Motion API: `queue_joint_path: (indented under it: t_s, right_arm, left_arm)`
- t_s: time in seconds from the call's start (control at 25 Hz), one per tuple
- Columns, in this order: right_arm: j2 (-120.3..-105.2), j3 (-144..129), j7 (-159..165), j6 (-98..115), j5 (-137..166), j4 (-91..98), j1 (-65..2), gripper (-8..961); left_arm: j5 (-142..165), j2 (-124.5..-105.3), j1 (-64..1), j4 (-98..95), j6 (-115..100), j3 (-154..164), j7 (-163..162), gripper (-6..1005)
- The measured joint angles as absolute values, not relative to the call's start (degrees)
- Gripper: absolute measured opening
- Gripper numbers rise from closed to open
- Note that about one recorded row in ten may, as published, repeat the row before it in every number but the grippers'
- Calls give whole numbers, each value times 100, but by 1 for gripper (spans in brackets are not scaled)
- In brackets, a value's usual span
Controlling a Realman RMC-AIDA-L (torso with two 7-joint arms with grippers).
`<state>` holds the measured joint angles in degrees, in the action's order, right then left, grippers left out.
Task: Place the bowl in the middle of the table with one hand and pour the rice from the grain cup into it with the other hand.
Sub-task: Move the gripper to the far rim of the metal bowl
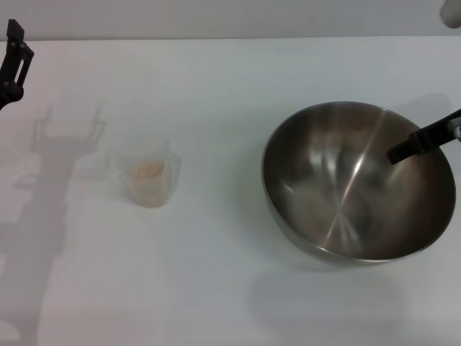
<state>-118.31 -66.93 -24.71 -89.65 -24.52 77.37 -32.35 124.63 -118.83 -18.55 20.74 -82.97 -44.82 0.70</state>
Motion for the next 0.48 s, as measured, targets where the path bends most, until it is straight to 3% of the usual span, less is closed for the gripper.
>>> queue_joint_path:
  t_s: [0.24,0.48]
  right_arm:
    - [-11831,-6713,-2561,-8945,-2451,7673,-3261,541]
    - [-11831,-6716,-2622,-8948,-2452,7667,-3261,263]
  left_arm:
    - [12463,-11883,-1831,2074,-8331,-4482,70,862]
    - [12462,-11883,-1828,2087,-8339,-4482,70,862]
